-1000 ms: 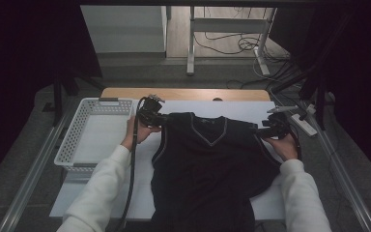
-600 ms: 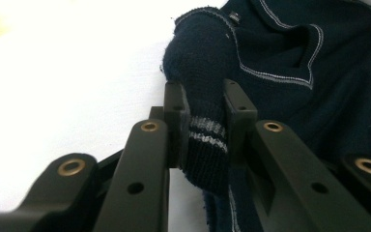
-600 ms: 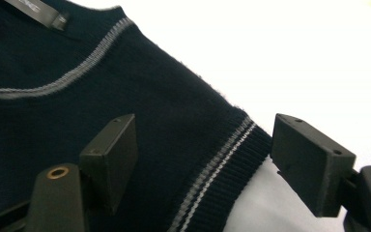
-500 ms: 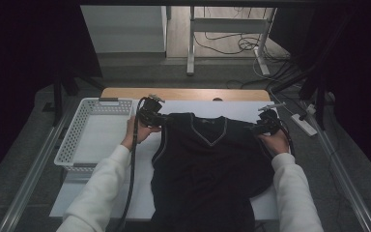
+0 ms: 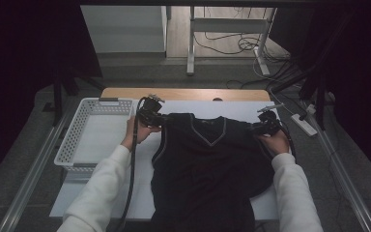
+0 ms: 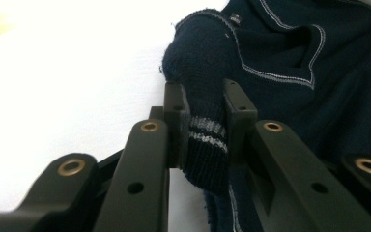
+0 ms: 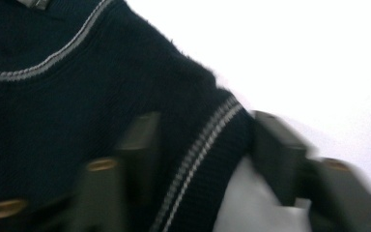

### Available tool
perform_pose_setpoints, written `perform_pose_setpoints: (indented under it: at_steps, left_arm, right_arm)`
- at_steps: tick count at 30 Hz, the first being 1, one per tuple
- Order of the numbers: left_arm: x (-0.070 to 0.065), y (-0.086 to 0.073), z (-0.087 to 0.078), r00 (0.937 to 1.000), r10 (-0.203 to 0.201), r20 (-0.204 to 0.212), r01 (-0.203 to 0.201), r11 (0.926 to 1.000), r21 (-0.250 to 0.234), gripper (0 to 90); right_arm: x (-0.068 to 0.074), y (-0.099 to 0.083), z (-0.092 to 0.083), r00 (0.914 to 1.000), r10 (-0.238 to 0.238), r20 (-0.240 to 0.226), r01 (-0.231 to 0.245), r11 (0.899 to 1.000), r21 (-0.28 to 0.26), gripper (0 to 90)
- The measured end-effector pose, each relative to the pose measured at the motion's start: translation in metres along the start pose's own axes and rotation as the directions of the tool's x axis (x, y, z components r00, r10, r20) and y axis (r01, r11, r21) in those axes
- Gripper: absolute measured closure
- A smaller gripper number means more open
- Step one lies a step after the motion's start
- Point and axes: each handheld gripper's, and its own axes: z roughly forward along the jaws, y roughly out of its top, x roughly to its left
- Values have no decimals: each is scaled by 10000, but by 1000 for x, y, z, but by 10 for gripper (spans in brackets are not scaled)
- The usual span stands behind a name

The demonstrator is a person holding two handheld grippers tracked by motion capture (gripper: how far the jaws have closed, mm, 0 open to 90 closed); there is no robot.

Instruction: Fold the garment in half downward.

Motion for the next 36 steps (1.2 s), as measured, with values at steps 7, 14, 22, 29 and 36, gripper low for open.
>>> perform_pose_setpoints:
  at_steps: [7, 14, 22, 29, 36]
  left_arm:
    - [3, -2, -6, 9999, 2, -107, -2, 10000, -30, 750]
    - [5, -1, -18, 9970, 110, -763, -129, 9996, -243, 755]
    - [14, 3, -40, 9950, -42, -999, -31, 9974, -725, 756]
    - [18, 18, -54, 9889, 25, -1486, -202, 9929, -1175, 759]
    - [29, 41, -71, 9834, -258, -1796, -22, 9881, -1537, 760]
  right_arm:
    - [9, 3, -5, 9992, -297, -270, 301, 9994, 167, 781]
    - [10, 12, -26, 9995, -190, 249, 207, 9973, -703, 790]
    - [9, 30, -61, 9976, 40, 694, 85, 9838, -1792, 794]
    - [11, 53, -83, 9956, 179, 918, 56, 9683, -2497, 795]
    - [9, 83, -105, 9913, 318, 1275, 81, 9535, -3013, 796]
